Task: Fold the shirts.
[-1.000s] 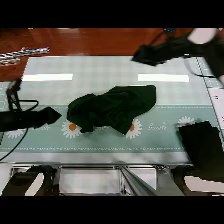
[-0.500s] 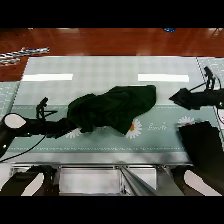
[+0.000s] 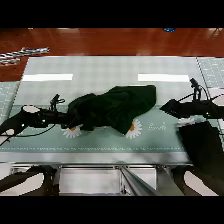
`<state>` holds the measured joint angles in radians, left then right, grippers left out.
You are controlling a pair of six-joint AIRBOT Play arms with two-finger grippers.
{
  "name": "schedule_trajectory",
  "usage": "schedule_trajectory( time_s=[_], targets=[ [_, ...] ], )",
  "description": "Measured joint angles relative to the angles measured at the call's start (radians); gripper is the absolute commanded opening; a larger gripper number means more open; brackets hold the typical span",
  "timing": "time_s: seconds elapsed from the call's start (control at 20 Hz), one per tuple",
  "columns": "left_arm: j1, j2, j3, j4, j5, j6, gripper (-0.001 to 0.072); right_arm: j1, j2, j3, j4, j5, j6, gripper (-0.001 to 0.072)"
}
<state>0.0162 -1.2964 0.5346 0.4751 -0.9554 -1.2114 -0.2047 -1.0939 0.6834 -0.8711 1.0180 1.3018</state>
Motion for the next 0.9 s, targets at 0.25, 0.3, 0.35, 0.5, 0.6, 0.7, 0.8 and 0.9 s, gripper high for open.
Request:
schedule_trajectory(
  time_s=[0.25,0.3,0.35,0.5,0.6,0.7,0.8,0.9],
  targets=[
    [-0.008,-0.069,0.084,-0.016,-0.005,0.028,0.0024,0.027,-0.043,-0.005,0.010,-0.054,0.020,0.0403],
    [-0.010,-0.074,0.094,-0.016,-0.007,0.031,0.0024,0.029,-0.062,-0.005,0.020,-0.066,0.023,0.0403],
    [-0.011,-0.077,0.102,-0.018,-0.009,0.034,0.0024,0.029,-0.085,-0.004,0.039,-0.083,0.023,0.0403],
    [-0.012,-0.083,0.115,-0.019,-0.011,0.038,0.0024,0.032,-0.176,0.028,0.082,-0.124,0.017,0.0403],
    [-0.012,-0.085,0.119,-0.019,-0.014,0.039,0.0023,0.032,-0.247,0.069,0.098,-0.132,0.020,0.0403],
    [-0.012,-0.085,0.121,-0.019,-0.017,0.039,0.0024,0.035,-0.318,0.119,0.110,-0.134,0.035,0.0403],
    [-0.012,-0.086,0.122,-0.019,-0.018,0.042,0.0024,0.047,-0.385,0.172,0.136,-0.122,0.046,0.0401],
    [-0.016,-0.086,0.122,-0.019,-0.019,0.048,0.0024,0.071,-0.447,0.232,0.150,-0.120,0.053,0.0196]
  ],
)
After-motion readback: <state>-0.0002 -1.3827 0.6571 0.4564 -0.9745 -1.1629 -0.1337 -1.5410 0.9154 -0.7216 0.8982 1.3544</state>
